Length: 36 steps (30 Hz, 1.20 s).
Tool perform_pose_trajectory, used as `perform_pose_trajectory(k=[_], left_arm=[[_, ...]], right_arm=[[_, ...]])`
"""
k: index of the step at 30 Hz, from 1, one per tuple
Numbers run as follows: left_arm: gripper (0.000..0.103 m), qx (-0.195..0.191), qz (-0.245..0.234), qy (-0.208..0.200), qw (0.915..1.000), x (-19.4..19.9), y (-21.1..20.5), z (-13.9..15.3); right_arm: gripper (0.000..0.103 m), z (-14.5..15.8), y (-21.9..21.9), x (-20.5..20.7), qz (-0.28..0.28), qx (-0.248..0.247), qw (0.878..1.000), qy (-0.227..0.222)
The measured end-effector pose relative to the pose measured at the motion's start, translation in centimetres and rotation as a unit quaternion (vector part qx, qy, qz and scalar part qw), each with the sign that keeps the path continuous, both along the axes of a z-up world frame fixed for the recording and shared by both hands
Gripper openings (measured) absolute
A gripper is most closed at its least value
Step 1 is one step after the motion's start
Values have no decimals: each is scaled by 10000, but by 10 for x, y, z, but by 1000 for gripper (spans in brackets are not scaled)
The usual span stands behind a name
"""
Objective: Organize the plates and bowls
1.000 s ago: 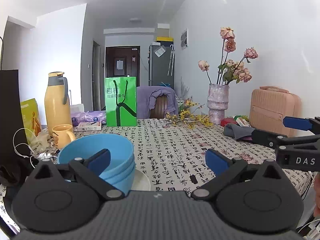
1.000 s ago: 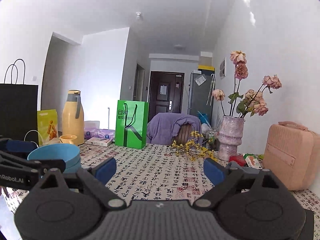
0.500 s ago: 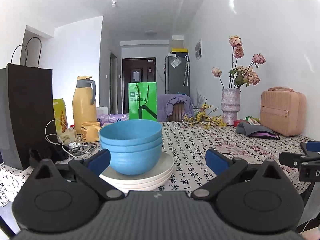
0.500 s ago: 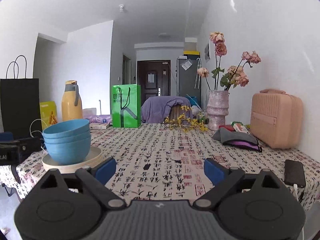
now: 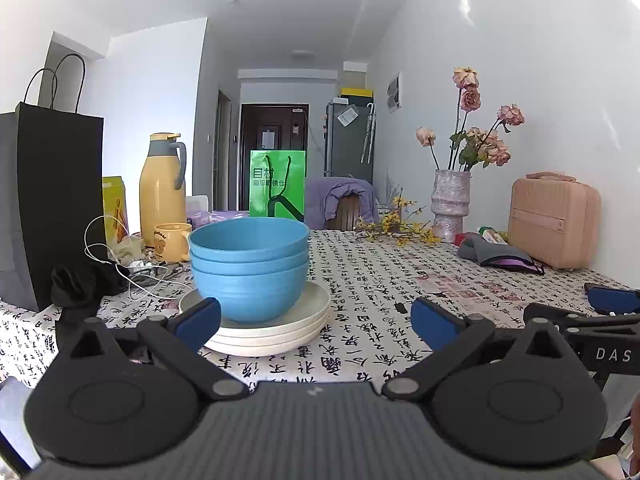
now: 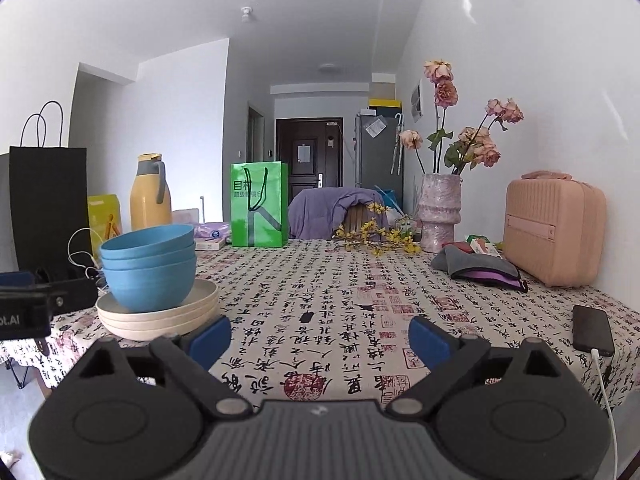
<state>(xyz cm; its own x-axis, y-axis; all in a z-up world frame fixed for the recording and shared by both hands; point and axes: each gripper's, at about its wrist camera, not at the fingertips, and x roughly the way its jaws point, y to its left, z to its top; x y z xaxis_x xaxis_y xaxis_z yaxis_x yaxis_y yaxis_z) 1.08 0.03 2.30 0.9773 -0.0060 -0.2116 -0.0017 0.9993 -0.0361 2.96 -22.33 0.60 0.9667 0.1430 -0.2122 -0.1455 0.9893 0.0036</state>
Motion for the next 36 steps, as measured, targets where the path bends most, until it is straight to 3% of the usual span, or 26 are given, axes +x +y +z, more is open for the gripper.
perform_pose_trajectory(k=[36], left_arm=[[103, 49, 6, 30, 10000, 0, 0, 0]], right_arm=[[101, 1, -4, -1, 3, 33, 10000, -5]])
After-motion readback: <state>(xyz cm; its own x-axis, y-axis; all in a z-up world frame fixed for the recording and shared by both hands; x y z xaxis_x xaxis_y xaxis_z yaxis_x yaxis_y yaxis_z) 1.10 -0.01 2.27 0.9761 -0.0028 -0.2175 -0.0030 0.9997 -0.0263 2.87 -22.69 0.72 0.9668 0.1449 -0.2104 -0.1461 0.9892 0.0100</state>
